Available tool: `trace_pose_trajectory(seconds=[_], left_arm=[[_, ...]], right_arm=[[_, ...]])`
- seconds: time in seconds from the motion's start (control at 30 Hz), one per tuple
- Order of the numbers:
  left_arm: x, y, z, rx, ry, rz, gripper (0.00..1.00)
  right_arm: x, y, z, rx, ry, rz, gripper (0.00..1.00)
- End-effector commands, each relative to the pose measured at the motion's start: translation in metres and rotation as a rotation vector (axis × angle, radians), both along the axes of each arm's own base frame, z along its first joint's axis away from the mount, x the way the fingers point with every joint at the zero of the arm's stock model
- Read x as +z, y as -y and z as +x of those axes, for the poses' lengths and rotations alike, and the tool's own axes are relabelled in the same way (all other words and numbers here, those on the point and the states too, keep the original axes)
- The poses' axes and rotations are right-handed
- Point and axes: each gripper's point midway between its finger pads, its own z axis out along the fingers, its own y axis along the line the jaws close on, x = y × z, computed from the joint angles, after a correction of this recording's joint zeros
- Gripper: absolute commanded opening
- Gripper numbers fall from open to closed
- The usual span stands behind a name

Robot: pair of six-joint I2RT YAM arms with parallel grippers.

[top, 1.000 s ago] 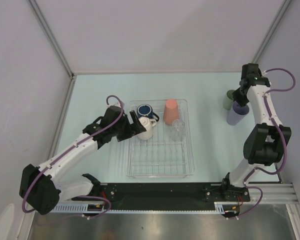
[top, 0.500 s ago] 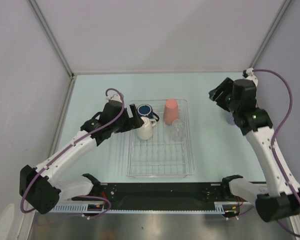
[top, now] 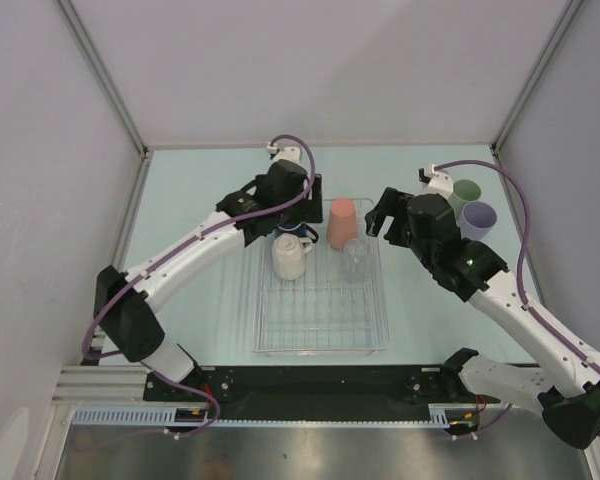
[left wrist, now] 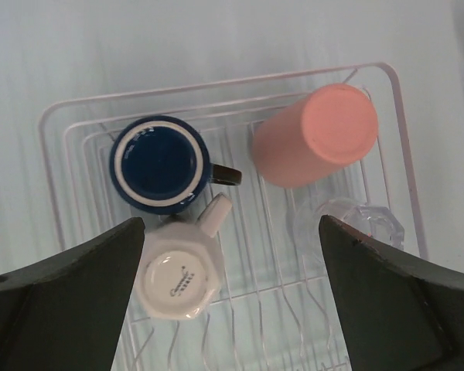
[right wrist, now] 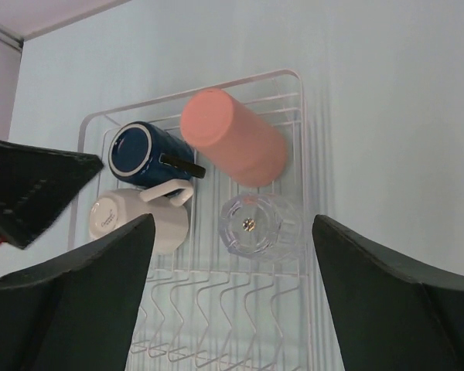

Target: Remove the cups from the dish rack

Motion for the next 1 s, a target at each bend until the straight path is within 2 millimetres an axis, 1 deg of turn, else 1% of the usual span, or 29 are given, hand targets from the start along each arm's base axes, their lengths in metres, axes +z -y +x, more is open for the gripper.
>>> trace_pose_trajectory(seconds=[0.0, 0.03, 0.07, 0.1, 0.13, 0.17, 0.2, 0.23, 0.27, 0.3, 0.37, 0.4, 0.43, 0.5, 0.53, 0.57, 0.63, 0.73, 0.77, 0.83, 0.97], left_arm=[[0.004, 0.027, 0.007, -0.053, 0.051, 0.035, 1.0], [0.005, 0.036, 0.012, -0.066, 0.061, 0.016, 1.0], [-0.009, 0.045, 0.016, -0.089, 0.032, 0.027, 1.0], [-0.001, 0.054, 0.021, -0.099, 0.046, 0.006, 1.0], [-0.004, 0.059, 0.025, -0.111, 0.04, 0.009, 1.0], [-0.005, 0.065, 0.027, -0.12, 0.038, 0.007, 1.0], [-0.006, 0.073, 0.032, -0.128, 0.036, 0.004, 1.0], [-0.007, 0.078, 0.034, -0.137, 0.037, 0.003, 1.0], [-0.001, 0.083, 0.037, -0.141, 0.05, -0.007, 1.0], [-0.008, 0.088, 0.04, -0.149, 0.043, 0.003, 1.0], [-0.005, 0.095, 0.045, -0.155, 0.054, -0.003, 1.0], [-0.013, 0.099, 0.046, -0.166, 0.041, 0.007, 1.0], [-0.016, 0.101, 0.048, -0.173, 0.036, 0.008, 1.0], [-0.014, 0.108, 0.05, -0.184, 0.039, -0.003, 1.0], [-0.019, 0.111, 0.051, -0.189, 0.028, -0.002, 1.0], [-0.018, 0.114, 0.05, -0.194, 0.032, -0.003, 1.0], [-0.024, 0.119, 0.049, -0.201, 0.02, -0.003, 1.0], [-0.032, 0.122, 0.049, -0.204, 0.004, 0.0, 1.0], [-0.038, 0.123, 0.049, -0.206, -0.007, 0.006, 1.0], [-0.044, 0.124, 0.049, -0.206, -0.016, 0.011, 1.0], [-0.057, 0.13, 0.054, -0.213, -0.031, 0.024, 1.0]], right_arm=[[0.032, 0.013, -0.004, -0.057, 0.129, -0.01, 0.9], [0.031, 0.015, -0.006, -0.057, 0.132, -0.008, 0.91], [0.035, 0.017, -0.007, -0.059, 0.144, -0.004, 0.91], [0.039, 0.018, -0.009, -0.058, 0.155, 0.001, 0.93], [0.042, 0.019, -0.01, -0.053, 0.162, -0.006, 0.95], [0.042, 0.021, -0.012, -0.054, 0.154, -0.018, 0.96], [0.042, 0.022, -0.012, -0.055, 0.152, -0.027, 1.0], [0.042, 0.024, -0.013, -0.052, 0.154, -0.034, 1.0], [0.04, 0.024, -0.013, -0.05, 0.153, -0.041, 1.0], [0.04, 0.024, -0.014, -0.048, 0.153, -0.04, 1.0], [0.037, 0.024, -0.014, -0.043, 0.148, -0.04, 1.0], [0.034, 0.023, -0.014, -0.037, 0.141, -0.045, 1.0], [0.032, 0.022, -0.013, -0.037, 0.133, -0.046, 1.0], [0.028, 0.021, -0.012, -0.029, 0.124, -0.054, 1.0], [0.027, 0.02, -0.012, -0.028, 0.119, -0.056, 1.0], [0.025, 0.02, -0.012, -0.026, 0.116, -0.057, 1.0], [0.024, 0.019, -0.011, -0.021, 0.112, -0.06, 1.0], [0.022, 0.021, -0.011, -0.025, 0.106, -0.061, 1.0], [0.021, 0.022, -0.011, -0.028, 0.103, -0.058, 1.0], [0.02, 0.021, -0.01, -0.021, 0.096, -0.051, 1.0], [0.019, 0.023, -0.011, -0.023, 0.096, -0.044, 1.0]])
